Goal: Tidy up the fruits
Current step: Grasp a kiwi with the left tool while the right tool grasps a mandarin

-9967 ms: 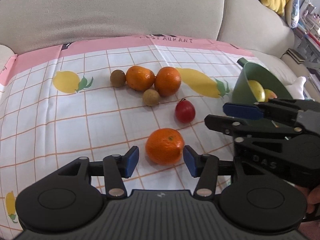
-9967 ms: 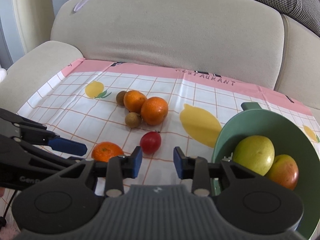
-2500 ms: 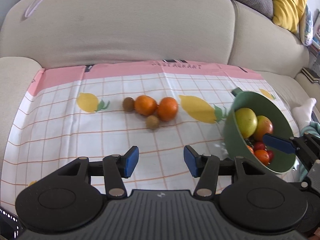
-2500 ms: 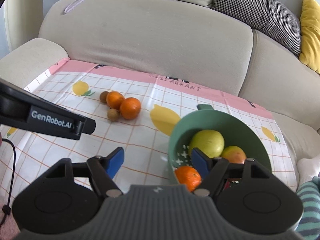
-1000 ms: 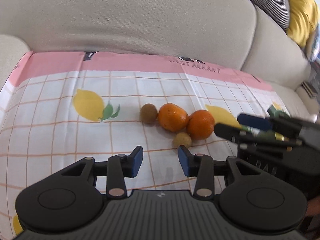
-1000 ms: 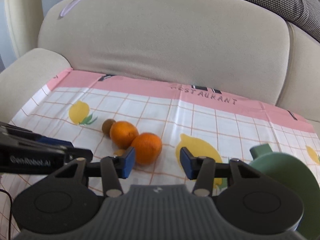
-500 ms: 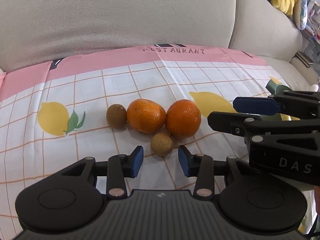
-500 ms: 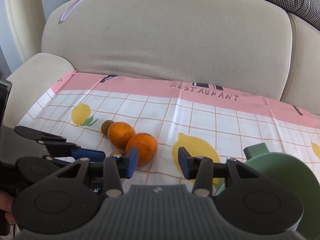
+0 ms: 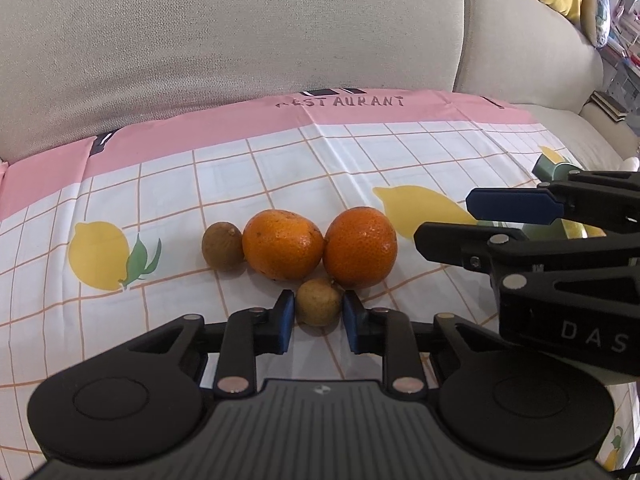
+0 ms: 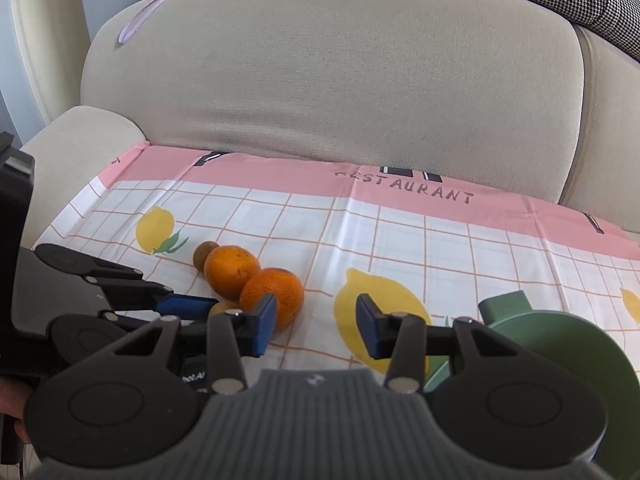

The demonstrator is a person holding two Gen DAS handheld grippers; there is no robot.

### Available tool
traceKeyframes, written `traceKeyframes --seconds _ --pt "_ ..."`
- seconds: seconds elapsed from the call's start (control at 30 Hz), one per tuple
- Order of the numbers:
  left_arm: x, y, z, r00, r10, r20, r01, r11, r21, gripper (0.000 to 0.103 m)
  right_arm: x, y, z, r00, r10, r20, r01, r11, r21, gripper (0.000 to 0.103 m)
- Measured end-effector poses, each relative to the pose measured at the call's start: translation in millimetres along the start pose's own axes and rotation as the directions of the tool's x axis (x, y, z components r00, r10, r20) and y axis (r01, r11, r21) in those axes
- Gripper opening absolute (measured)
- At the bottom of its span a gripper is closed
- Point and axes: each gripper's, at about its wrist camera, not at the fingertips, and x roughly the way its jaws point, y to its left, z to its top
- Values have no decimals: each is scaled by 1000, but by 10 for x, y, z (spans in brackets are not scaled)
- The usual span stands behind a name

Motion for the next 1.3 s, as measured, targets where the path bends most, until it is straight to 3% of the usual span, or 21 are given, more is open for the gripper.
traceKeyframes --seconds 0.23,0.47,0.53,0.63,1.07,1.3 --pt "-151 1 -34 1000 6 23 -6 1000 -1 28 1 6 -4 1000 -5 -5 5 1000 -8 42" --pt "-399 209 -153 998 48 37 -44 993 -107 28 21 84 -18 1000 11 -13 -11 999 -33 43" --pt "-452 281 -169 998 58 36 -52 989 -136 28 59 136 -24 1000 19 -24 -20 999 -46 44" --pt "-501 371 -172 997 62 39 -55 984 -170 28 137 220 -21 999 7 -38 -10 998 -60 55" --pt "-581 480 -186 997 47 59 -33 975 -220 28 450 417 26 996 15 -90 -24 994 -102 55" --pt "-596 441 -197 998 44 53 -31 973 -227 28 442 380 8 996 -8 -84 -1 994 -107 41"
